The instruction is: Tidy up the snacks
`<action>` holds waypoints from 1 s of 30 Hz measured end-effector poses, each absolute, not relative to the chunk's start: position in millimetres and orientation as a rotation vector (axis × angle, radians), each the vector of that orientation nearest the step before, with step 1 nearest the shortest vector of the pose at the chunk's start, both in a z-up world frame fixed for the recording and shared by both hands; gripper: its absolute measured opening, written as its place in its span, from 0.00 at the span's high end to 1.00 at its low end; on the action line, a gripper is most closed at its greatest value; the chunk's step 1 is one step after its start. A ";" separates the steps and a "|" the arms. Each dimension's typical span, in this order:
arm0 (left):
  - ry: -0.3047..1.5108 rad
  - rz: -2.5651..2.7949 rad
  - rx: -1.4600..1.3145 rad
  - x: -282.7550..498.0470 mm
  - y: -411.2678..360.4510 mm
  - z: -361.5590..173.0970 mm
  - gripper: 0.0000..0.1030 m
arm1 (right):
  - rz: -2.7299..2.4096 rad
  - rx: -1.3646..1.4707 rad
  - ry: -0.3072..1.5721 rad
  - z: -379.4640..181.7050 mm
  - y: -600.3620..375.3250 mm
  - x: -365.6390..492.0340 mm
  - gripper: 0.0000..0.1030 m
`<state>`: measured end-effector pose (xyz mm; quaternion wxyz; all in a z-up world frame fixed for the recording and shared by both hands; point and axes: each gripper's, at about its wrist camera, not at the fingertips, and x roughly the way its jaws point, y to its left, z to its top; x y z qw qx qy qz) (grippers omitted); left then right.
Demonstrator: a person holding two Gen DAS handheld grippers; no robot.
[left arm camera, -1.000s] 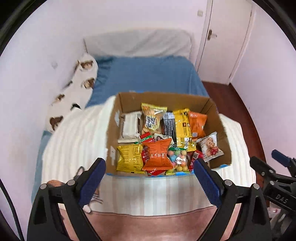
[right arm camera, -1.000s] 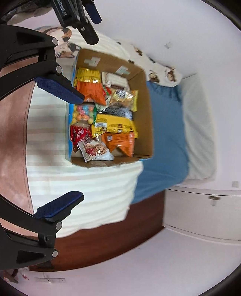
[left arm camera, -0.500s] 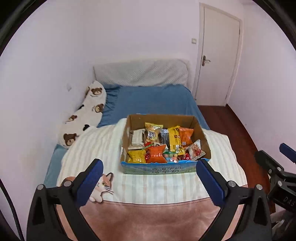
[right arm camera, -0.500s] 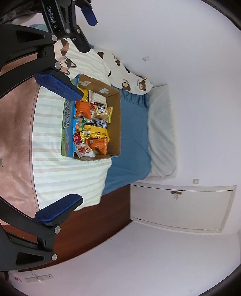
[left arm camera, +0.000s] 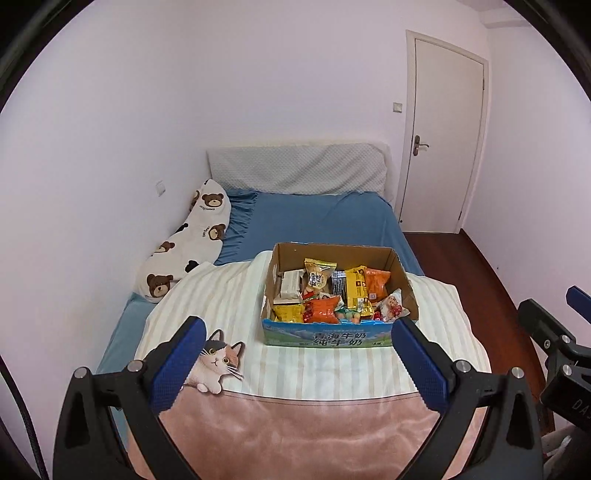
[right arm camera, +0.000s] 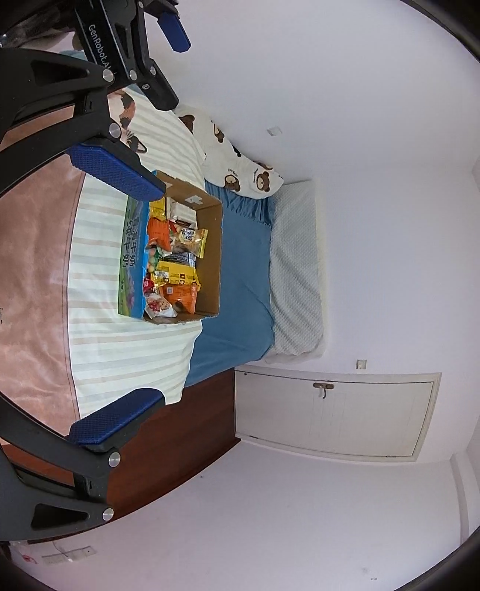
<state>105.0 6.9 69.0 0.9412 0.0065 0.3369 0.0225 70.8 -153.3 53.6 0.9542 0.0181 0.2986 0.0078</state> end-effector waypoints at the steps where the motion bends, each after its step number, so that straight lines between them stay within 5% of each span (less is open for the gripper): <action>1: 0.692 0.048 0.013 105.5 7.4 67.1 0.00 | 0.013 0.033 0.606 53.1 -152.7 70.5 0.00; 30: 0.861 0.080 0.040 226.3 -0.6 -13.0 0.00 | -0.075 0.043 0.820 -50.5 -163.6 210.6 0.00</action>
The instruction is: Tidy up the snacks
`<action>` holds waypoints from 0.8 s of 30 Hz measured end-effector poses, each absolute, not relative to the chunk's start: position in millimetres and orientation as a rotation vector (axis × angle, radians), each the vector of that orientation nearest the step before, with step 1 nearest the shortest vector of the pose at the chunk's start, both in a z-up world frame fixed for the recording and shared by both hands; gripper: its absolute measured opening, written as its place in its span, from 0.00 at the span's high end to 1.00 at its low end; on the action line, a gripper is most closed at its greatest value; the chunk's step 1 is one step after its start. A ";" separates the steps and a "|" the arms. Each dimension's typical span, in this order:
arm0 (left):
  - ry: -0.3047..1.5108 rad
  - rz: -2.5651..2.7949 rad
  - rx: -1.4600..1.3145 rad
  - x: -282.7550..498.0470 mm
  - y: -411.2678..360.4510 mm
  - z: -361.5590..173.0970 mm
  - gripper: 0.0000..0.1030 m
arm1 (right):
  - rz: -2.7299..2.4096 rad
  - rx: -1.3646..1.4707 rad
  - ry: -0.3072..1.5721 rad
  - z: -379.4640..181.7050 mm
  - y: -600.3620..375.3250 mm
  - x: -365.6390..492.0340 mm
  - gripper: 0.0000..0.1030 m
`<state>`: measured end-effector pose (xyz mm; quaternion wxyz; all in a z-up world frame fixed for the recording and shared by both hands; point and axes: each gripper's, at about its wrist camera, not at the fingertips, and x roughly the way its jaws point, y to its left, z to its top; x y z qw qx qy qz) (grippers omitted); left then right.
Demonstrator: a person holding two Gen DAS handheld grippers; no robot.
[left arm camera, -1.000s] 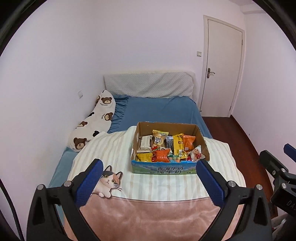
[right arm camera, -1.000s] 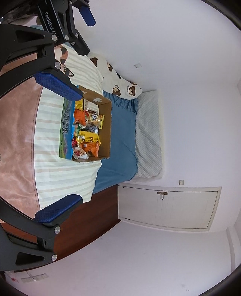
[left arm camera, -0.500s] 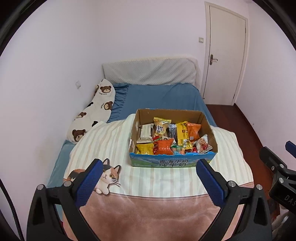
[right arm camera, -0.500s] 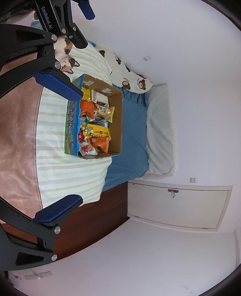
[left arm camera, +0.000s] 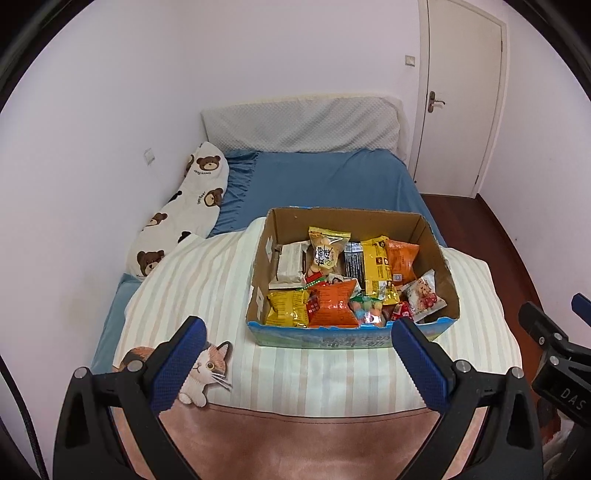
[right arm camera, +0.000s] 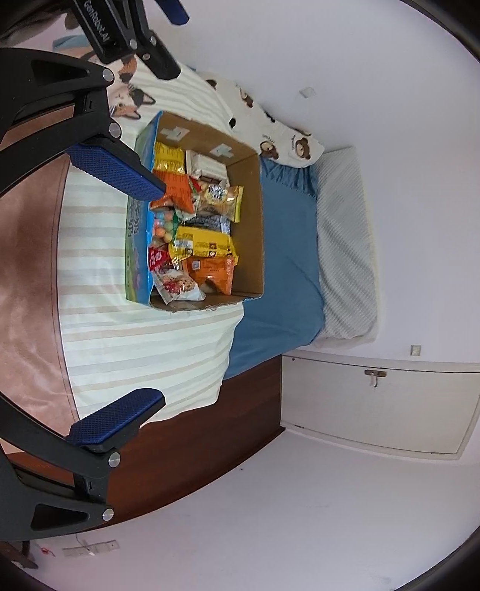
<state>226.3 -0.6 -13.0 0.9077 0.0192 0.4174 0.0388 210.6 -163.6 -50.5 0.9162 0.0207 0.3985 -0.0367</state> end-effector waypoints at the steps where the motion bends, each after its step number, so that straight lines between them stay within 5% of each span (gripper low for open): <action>1: 0.865 0.083 0.041 229.1 -0.1 -15.1 0.00 | -0.074 0.048 0.830 -55.0 -163.9 215.0 0.00; 24: 0.858 0.079 0.068 240.6 -3.2 -24.5 0.00 | -0.100 0.038 0.844 -66.0 -163.5 223.1 0.00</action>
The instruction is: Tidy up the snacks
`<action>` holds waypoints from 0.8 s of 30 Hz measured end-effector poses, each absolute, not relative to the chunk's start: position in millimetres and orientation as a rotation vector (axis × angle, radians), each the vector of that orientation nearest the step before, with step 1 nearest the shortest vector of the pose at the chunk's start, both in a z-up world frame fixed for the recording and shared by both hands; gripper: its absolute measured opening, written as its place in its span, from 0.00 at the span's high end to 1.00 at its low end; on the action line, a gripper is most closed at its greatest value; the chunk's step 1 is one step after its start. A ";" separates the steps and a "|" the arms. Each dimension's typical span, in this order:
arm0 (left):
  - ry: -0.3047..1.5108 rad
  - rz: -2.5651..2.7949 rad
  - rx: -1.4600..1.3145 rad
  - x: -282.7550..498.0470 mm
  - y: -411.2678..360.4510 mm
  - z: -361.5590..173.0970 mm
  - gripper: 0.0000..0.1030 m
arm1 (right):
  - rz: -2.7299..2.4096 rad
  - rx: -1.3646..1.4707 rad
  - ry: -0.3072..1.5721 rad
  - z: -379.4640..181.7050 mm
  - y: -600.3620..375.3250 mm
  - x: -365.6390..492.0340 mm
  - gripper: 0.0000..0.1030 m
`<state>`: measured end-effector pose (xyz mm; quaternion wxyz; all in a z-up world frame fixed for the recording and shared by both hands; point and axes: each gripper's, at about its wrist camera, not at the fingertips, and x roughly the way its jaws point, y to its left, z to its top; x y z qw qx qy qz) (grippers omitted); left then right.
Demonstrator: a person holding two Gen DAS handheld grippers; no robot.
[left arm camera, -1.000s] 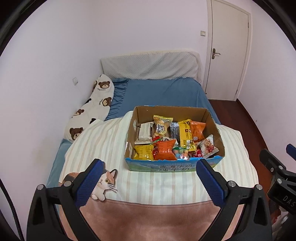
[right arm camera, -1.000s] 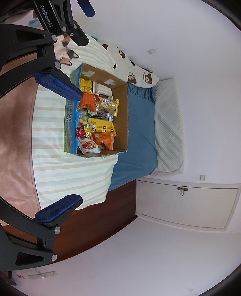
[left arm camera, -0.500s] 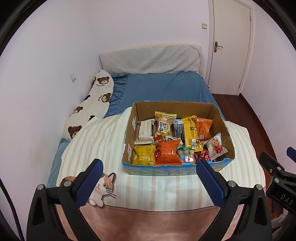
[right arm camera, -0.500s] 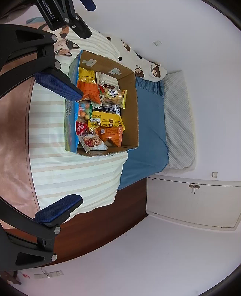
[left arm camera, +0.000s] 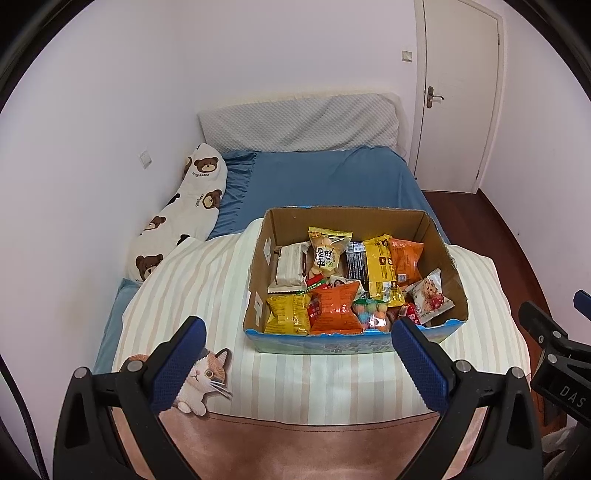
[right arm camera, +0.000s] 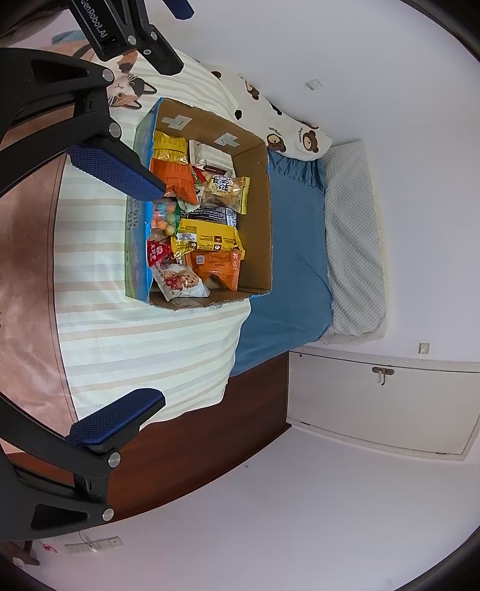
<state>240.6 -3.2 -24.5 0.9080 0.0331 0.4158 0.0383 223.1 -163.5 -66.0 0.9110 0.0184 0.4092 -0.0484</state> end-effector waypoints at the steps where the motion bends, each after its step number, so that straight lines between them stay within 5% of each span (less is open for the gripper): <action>1: 0.858 0.081 0.069 240.7 -3.4 -24.9 0.00 | -0.099 0.038 0.844 -65.8 -163.6 223.0 0.00; 24: 0.862 0.079 0.057 236.0 -4.5 -30.2 0.00 | -0.081 0.028 0.838 -61.2 -162.5 221.3 0.00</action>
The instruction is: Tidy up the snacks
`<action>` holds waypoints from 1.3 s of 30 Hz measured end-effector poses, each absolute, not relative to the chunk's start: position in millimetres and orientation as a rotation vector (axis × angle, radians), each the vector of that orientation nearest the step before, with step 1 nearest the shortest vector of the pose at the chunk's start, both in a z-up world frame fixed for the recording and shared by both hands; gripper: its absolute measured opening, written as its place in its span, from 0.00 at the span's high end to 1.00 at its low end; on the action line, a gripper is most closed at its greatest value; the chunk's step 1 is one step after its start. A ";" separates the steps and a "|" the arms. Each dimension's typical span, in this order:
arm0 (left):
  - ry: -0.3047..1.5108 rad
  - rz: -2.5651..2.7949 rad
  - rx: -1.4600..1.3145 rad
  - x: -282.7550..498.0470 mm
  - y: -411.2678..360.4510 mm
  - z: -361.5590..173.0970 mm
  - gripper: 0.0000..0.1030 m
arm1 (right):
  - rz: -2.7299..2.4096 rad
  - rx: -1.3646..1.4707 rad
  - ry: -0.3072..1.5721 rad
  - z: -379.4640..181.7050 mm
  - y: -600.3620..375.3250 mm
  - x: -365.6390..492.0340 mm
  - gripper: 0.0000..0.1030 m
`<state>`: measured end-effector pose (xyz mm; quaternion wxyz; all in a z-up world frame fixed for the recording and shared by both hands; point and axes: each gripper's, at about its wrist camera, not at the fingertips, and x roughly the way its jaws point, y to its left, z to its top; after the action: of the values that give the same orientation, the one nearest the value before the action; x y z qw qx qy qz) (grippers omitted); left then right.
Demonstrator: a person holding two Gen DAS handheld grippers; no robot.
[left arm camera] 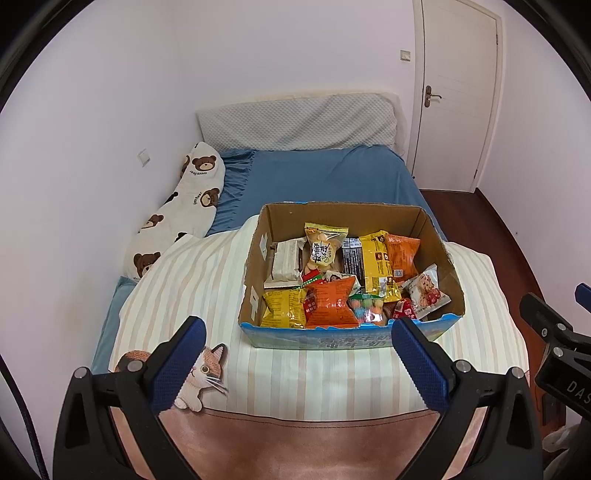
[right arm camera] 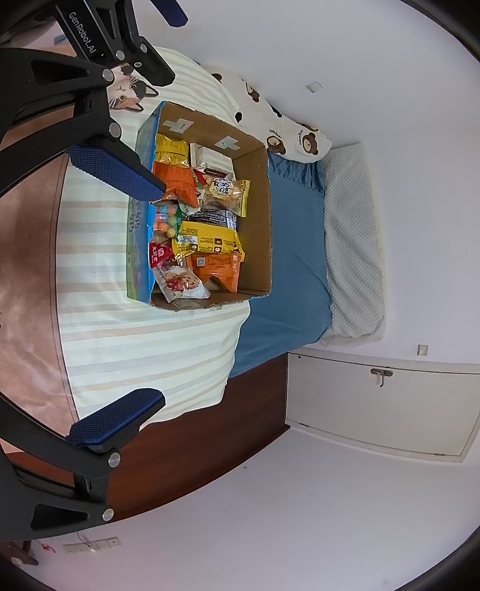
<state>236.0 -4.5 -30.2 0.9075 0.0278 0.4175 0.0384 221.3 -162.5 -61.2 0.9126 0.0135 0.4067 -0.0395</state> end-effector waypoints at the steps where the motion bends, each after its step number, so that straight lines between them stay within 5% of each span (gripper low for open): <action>1: 0.861 0.077 0.055 236.2 -4.6 -30.2 0.00 | -0.081 0.029 0.838 -61.1 -162.7 221.1 0.00; 39: 0.841 0.075 0.075 228.7 -10.5 -19.1 0.00 | -0.071 0.038 0.835 -56.1 -160.6 207.6 0.00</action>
<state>228.7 -10.5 -19.1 0.9115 0.0366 0.4080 0.0364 207.6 -160.6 -56.1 0.9133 0.0185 0.4054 -0.0342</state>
